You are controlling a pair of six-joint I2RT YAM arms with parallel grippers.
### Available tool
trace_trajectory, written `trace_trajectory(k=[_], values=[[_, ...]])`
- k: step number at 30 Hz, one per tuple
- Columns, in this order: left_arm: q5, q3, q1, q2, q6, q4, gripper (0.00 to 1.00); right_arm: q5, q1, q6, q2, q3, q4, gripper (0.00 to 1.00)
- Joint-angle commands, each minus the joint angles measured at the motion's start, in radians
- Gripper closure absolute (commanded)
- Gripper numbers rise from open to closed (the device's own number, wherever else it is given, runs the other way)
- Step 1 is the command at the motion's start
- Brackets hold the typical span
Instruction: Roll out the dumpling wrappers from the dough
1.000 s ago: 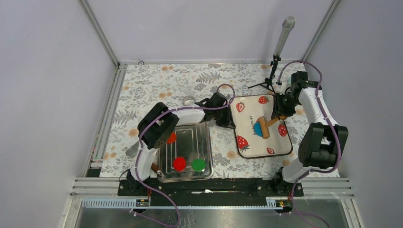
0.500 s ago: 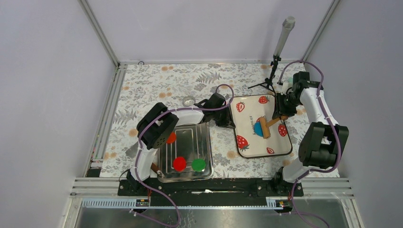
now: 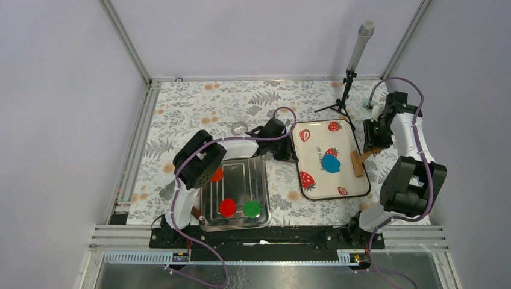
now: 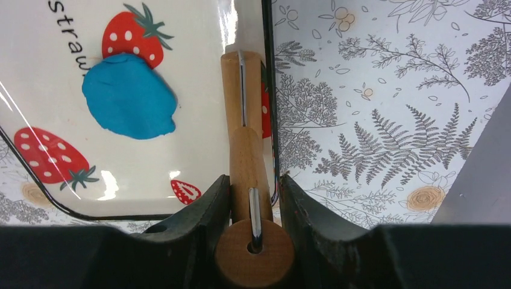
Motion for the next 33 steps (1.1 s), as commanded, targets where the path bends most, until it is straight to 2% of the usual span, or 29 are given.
trace_trajectory(k=[1, 8, 10, 17, 18, 20, 22, 23, 27, 33], values=[[-0.182, -0.052, 0.053, 0.010, 0.114, -0.166, 1.00, 0.265, -0.021, -0.124, 0.078, -0.067, 0.027, 1.00], [-0.217, -0.076, 0.050, -0.122, 0.174, -0.187, 1.00, -0.035, -0.019, -0.047, -0.014, 0.106, -0.163, 1.00], [-0.226, -0.125, 0.057, -0.178, 0.203, -0.188, 1.00, -0.128, -0.019, -0.042, -0.056, 0.125, -0.186, 1.00], [-0.215, -0.236, 0.082, -0.287, 0.311, -0.199, 1.00, -0.297, -0.018, -0.049, -0.192, 0.132, -0.223, 1.00], [-0.206, -0.249, 0.084, -0.299, 0.319, -0.182, 0.95, -0.313, -0.019, -0.046, -0.211, 0.127, -0.215, 1.00], [-0.206, -0.272, 0.083, -0.338, 0.332, -0.153, 0.62, -0.370, -0.018, -0.040, -0.235, 0.117, -0.203, 1.00], [-0.223, -0.273, 0.082, -0.383, 0.350, -0.159, 0.46, -0.415, -0.018, -0.025, -0.237, 0.112, -0.191, 1.00], [-0.235, -0.263, 0.082, -0.402, 0.363, -0.171, 0.42, -0.443, -0.017, -0.013, -0.232, 0.111, -0.181, 1.00], [-0.266, -0.222, 0.090, -0.421, 0.417, -0.187, 0.37, -0.534, -0.007, 0.031, -0.193, 0.101, -0.149, 1.00], [-0.225, -0.092, 0.092, -0.268, 0.445, -0.217, 0.40, -0.653, 0.081, 0.164, -0.168, -0.008, 0.024, 1.00]])
